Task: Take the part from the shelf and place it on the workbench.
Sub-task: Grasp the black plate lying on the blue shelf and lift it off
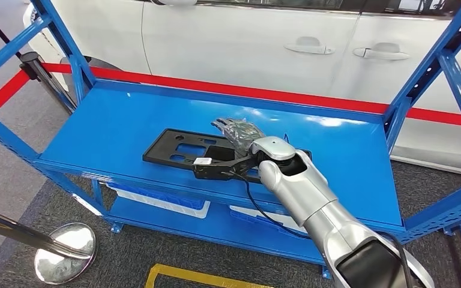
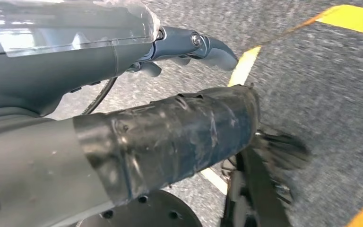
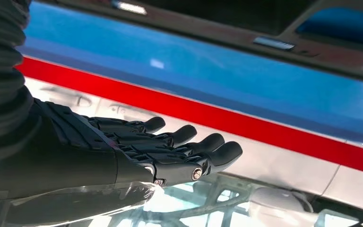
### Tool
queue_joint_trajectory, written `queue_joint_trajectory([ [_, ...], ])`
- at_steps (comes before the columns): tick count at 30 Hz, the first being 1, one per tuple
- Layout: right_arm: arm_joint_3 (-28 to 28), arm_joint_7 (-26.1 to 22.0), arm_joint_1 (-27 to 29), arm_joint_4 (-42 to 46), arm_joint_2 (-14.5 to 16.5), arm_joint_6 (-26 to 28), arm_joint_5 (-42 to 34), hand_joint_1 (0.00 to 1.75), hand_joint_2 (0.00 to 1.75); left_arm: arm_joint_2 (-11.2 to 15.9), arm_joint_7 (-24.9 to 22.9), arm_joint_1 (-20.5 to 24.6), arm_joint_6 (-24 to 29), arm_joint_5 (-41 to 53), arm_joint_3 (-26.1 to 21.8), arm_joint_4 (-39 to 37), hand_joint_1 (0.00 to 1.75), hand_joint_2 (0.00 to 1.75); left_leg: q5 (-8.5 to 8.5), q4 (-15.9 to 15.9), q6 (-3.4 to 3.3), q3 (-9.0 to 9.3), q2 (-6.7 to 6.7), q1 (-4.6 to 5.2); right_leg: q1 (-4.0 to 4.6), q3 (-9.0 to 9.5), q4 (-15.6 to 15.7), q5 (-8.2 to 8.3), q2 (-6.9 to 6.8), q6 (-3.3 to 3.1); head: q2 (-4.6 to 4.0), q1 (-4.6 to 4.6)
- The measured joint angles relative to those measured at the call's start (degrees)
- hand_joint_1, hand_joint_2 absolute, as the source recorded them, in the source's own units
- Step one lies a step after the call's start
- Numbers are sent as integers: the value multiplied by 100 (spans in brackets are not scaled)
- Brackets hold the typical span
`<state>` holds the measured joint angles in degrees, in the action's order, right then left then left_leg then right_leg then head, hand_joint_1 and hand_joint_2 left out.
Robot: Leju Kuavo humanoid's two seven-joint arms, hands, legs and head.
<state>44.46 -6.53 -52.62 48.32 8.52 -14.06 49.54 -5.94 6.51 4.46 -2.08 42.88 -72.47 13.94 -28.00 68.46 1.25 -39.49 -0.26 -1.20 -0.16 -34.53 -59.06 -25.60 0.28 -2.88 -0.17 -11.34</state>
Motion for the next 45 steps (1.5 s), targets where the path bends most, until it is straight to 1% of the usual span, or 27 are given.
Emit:
queue_joint_trajectory([
  [2,32,-34,-37,-122,78,46,-72,0,0,15,-23,-1,-27,-23,-39,19,0,0,299,-704,-38,314,-2,17,14,10,-37,-43,18,33,0,0],
  [3,51,-56,-58,-176,103,70,-102,0,0,19,-20,6,-45,-25,-51,37,0,0,347,-900,-62,400,-7,31,23,6,-50,-56,17,54,0,0],
  [7,80,-96,-106,-304,138,119,-151,0,0,10,60,5,-122,-16,-60,113,0,0,351,-1020,-154,454,-20,20,32,-21,-106,-117,2,150,0,1],
  [9,80,-85,-130,-334,138,123,-158,0,0,3,102,-10,-145,0,-60,135,0,0,362,-1058,-215,485,-1,-10,23,-209,-507,-352,0,211,0,1],
  [11,80,-84,-126,-373,126,128,-162,0,0,3,129,-19,-159,8,-61,157,0,0,354,-1056,-253,488,8,-8,-3,-579,-1253,-670,-2,254,0,1],
  [12,81,-84,-113,-396,117,130,-163,0,0,3,133,-19,-164,9,-62,167,0,0,349,-1050,-258,488,6,-7,-20,-738,-1550,-749,-2,270,0,1],
  [13,81,-86,-101,-421,110,132,-163,0,0,3,135,-19,-166,11,-62,174,0,0,342,-1042,-258,490,2,-8,-38,-809,-1658,-721,-3,279,0,2],
  [14,82,-88,-95,-440,105,135,-163,0,0,3,136,-19,-166,16,-62,179,0,0,333,-1030,-252,493,-2,-8,-53,-765,-1530,-585,-4,282,0,2],
  [16,82,-92,-103,-459,104,147,-163,0,0,1,135,-21,-164,31,-62,187,0,0,306,-1000,-224,501,-8,-10,-70,-424,-792,-209,-11,263,0,2],
  [17,84,-95,-112,-465,110,156,-163,0,0,-1,131,-20,-160,40,-62,192,0,0,292,-984,-201,497,-9,-1,-59,-256,-442,-86,-14,246,0,1],
  [19,86,-109,-124,-497,122,183,-162,0,0,-2,94,-21,-140,72,-62,216,0,0,285,-977,-141,485,-11,12,-27,-106,-127,-34,-11,209,0,0],
  [21,88,-141,-127,-551,135,210,-161,0,0,-2,36,-22,-114,105,-62,258,0,0,293,-1002,-72,489,-10,5,-14,-100,-100,-12,-4,155,0,0],
  [23,89,-182,-130,-596,161,223,-162,0,0,-7,2,-30,-103,126,-62,298,0,0,189,-880,-18,445,-6,-12,-35,-69,-40,20,-7,80,0,1],
  [24,89,-197,-131,-614,179,225,-162,0,0,-8,-4,-35,-103,134,-62,316,0,0,53,-663,-1,351,-5,-15,-47,-53,-10,36,-11,51,0,1],
  [26,90,-210,-122,-652,208,216,-164,0,0,-8,-34,-43,-88,143,-62,354,0,0,-312,76,20,9,-3,-17,-32,-44,1,37,-20,20,0,0],
  [27,91,-210,-109,-671,214,205,-165,0,0,-7,-62,-45,-77,145,-62,373,0,0,-434,420,25,-157,-3,-16,-20,-44,0,34,-23,15,0,0],
  [28,92,-211,-92,-694,218,193,-166,0,0,-7,-100,-49,-61,147,-63,388,0,0,-458,605,24,-253,-3,-16,-7,-42,-2,30,-25,9,0,0],
  [29,92,-212,-79,-716,224,184,-167,0,0,-7,-138,-56,-48,149,-64,401,0,0,-367,556,15,-235,-3,-15,2,-39,-5,27,-23,4,0,0],
  [30,93,-216,-72,-737,237,179,-167,0,0,-7,-170,-66,-38,150,-65,419,0,0,-180,276,-4,-102,-3,-13,9,-32,-9,22,-15,3,0,0],
  [32,97,-240,-76,-785,277,178,-167,0,0,-3,-222,-82,-26,160,-72,477,0,0,183,-548,-58,293,0,8,29,-28,-26,5,1,14,0,1],
  [34,116,-280,-83,-844,312,180,-167,0,0,1,-247,-78,-35,195,-84,546,0,0,297,-991,-106,501,-3,43,40,-42,-36,-2,5,50,0,1],
  [38,165,-306,-84,-949,352,192,-167,0,0,-17,-236,-83,-116,268,-92,681,0,0,327,-1090,-191,550,-4,24,39,-77,-125,-78,0,169,0,1],
  [40,173,-302,-89,-995,354,200,-164,0,0,-40,-237,-97,-168,296,-95,750,0,0,356,-1122,-244,574,19,4,19,-291,-603,-367,-2,228,0,2],
  [42,179,-296,-65,-1065,350,211,-152,0,0,-65,-251,-110,-236,339,-98,843,0,0,366,-1110,-266,564,30,5,-13,-635,-1346,-707,-4,272,0,2],
  [43,182,-294,-45,-1101,347,215,-143,0,0,-79,-260,-114,-267,364,-101,888,0,0,366,-1099,-265,556,28,4,-30,-744,-1579,-768,-4,288,0,2],
  [44,184,-293,-29,-1134,345,219,-134,0,0,-96,-268,-117,-295,385,-104,928,0,0,363,-1083,-262,547,25,3,-47,-747,-1593,-710,-5,300,0,2],
  [45,186,-294,-21,-1158,344,222,-127,0,0,-115,-275,-119,-318,403,-108,962,0,0,353,-1065,-255,539,21,2,-61,-635,-1373,-552,-8,302,0,2],
])
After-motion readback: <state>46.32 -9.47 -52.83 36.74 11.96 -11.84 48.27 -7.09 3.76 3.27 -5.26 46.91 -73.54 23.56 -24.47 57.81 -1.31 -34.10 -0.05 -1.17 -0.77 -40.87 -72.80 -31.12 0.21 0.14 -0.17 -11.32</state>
